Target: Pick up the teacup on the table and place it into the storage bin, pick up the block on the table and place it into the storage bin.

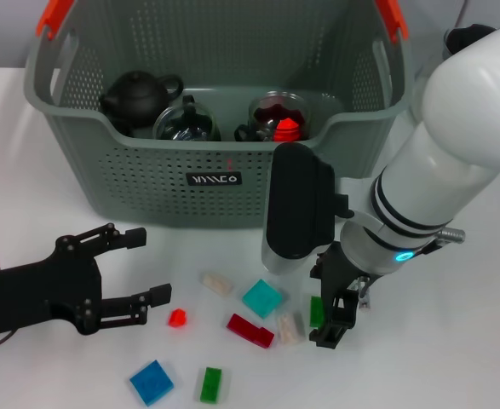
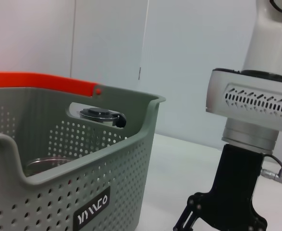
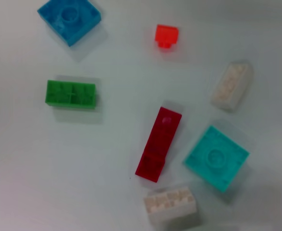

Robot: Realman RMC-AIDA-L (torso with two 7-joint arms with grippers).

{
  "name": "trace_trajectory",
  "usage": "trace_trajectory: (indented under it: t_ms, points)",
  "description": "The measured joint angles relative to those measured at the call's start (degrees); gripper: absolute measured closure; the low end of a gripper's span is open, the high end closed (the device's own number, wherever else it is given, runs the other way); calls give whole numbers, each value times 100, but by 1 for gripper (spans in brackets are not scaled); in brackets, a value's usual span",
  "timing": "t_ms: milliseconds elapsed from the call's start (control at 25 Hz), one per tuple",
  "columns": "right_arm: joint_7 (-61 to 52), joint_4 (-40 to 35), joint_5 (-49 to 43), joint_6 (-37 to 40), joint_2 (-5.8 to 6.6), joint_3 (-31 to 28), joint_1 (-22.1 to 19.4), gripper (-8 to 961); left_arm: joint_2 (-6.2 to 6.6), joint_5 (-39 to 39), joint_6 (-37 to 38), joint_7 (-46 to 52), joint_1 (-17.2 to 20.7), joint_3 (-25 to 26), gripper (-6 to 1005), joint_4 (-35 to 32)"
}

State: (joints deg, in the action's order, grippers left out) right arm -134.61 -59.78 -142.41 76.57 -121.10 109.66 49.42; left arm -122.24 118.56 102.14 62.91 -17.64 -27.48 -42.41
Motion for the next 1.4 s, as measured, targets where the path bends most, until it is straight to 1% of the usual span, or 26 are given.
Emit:
trace_trajectory:
  t_ms: [280,720,1040,1240,1400]
  points:
    - [-12,273,208,-219,-10,115,98,13,8,0,-2,-4,-12,23,121,29]
    - [-123,402,282,-238,-10,126,165,167,8,1,-1,-7,16,23,122,31]
    - [-229,368,298,-133,7,109,165,401,8,22,-1,-7,24,23,121,31]
    - [-233,81,298,77,50,28,108,459,8,30,-1,-7,24,23,122,31]
    - [-238,-277,264,494,68,-252,81,505,8,47,0,-7,24,23,122,31]
